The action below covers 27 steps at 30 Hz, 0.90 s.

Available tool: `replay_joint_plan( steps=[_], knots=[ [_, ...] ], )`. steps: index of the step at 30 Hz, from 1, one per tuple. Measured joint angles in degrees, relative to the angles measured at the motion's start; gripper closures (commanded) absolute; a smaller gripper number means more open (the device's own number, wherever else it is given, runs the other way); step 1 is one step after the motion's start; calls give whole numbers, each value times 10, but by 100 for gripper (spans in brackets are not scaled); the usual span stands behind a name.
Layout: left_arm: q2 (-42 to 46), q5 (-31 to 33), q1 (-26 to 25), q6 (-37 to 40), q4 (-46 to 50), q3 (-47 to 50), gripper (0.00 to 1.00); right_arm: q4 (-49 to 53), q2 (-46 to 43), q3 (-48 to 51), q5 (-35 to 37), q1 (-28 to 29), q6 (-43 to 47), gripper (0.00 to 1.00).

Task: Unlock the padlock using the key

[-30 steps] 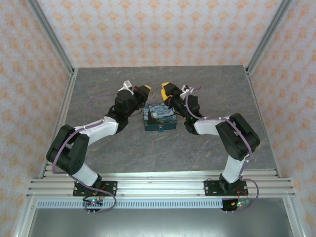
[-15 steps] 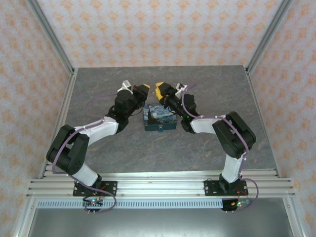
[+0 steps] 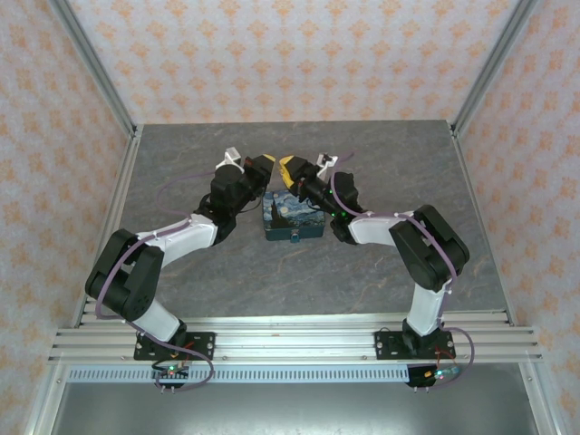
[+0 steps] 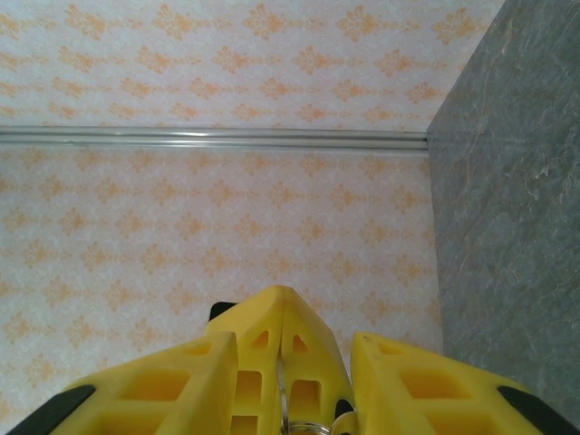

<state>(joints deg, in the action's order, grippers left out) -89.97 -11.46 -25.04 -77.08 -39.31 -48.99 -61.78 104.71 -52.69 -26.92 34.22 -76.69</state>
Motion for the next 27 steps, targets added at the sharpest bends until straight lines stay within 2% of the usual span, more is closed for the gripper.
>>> replay_joint_plan(
  steps=[16, 24, 27],
  knots=[
    [0, 2, -1, 4, 6, 0, 100, 9, 0, 0, -16, 3, 13, 85],
    [1, 6, -2, 6, 14, 0, 100, 11, 0, 0, -16, 3, 18, 100],
    [1, 9, -2, 6, 14, 0, 100, 11, 0, 0, -16, 3, 18, 100]
  ],
)
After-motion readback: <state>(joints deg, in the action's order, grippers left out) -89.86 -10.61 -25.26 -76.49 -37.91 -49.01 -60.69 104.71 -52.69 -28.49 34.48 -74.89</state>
